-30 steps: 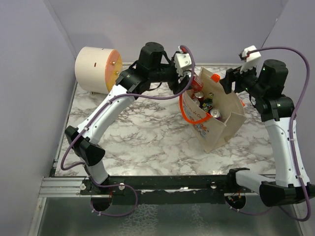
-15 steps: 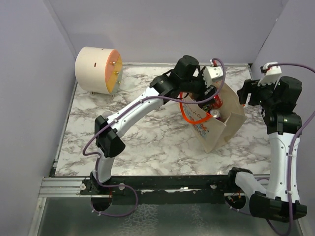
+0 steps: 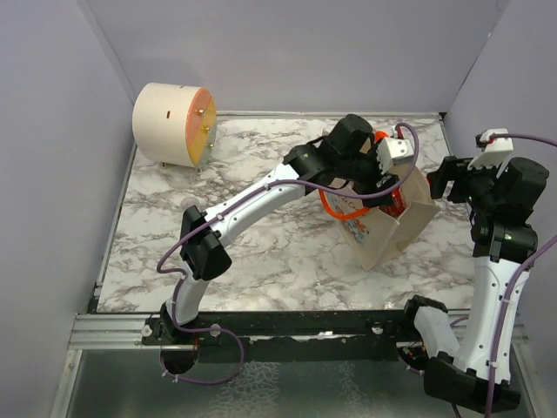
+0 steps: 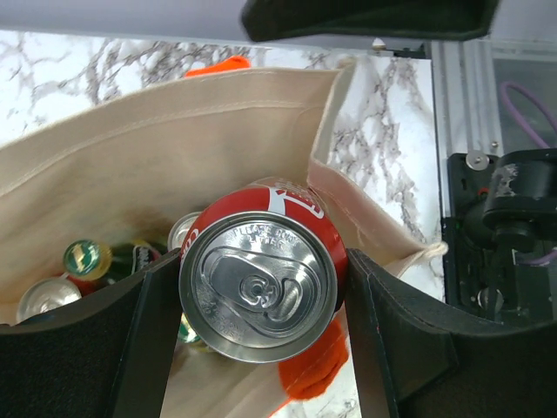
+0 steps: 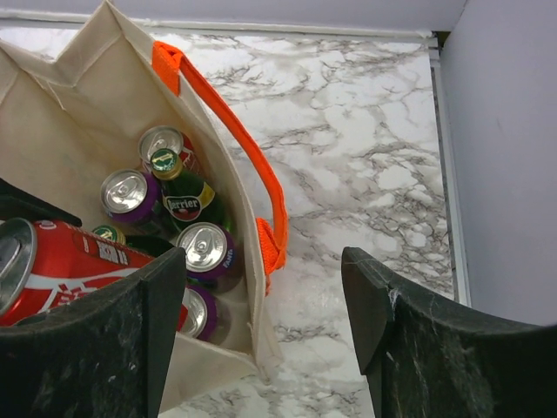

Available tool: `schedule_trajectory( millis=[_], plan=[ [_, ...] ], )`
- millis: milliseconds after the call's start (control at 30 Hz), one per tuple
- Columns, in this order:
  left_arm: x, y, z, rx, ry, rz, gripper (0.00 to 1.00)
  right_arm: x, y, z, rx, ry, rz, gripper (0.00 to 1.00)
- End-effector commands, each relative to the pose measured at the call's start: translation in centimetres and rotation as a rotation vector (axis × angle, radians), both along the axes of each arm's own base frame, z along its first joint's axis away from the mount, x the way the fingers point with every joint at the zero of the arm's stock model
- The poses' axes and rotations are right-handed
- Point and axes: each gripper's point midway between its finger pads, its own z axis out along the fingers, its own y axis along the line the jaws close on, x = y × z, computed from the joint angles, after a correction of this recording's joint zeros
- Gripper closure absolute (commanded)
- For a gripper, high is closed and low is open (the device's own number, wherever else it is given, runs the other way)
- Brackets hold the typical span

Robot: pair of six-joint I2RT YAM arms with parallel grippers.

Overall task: Place the beverage into the canvas bag
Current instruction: Place the drink in the canvas bag.

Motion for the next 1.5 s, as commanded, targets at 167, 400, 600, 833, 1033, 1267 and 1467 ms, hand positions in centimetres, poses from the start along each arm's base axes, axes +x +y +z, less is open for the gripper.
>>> schedule_trajectory(
  millis=[167,400,600,833,1033,1267,1467],
  plan=[
    [-5.1,-3.3,2.4,-0.093,-0.002,-0.169,1.0,-0.1,0.1,-0.7,0.065,-0.005,0.01,0.28],
    [-6.0,-3.1,0.6,-0.058,0.054,-0.202,1.0,0.3,0.0,-0.6,0.06,0.006,0.024,0.27],
    [-5.2,-3.4,-0.9,-0.024,0.09,-0.142,1.0,0.2,0.1,-0.3,0.03,0.021,0.05,0.28],
    [-5.1,-3.4,-1.8,-0.015,0.12,-0.123,1.0,-2.3,1.1,0.1,-0.065,0.114,0.146,0.28],
    [-3.7,-3.8,-1.8,-0.012,0.078,-0.066,1.0,-4.0,0.5,-1.7,-0.087,0.294,0.155,0.28],
    [-2.5,-3.7,-2.0,0.008,0.004,-0.001,1.0,-6.0,0.3,-2.9,-0.107,0.443,0.183,0.29],
    [-2.8,-3.9,-1.8,-0.001,-0.013,-0.033,1.0,-6.2,0.3,-5.1,-0.103,0.5,0.208,0.3]
  ],
)
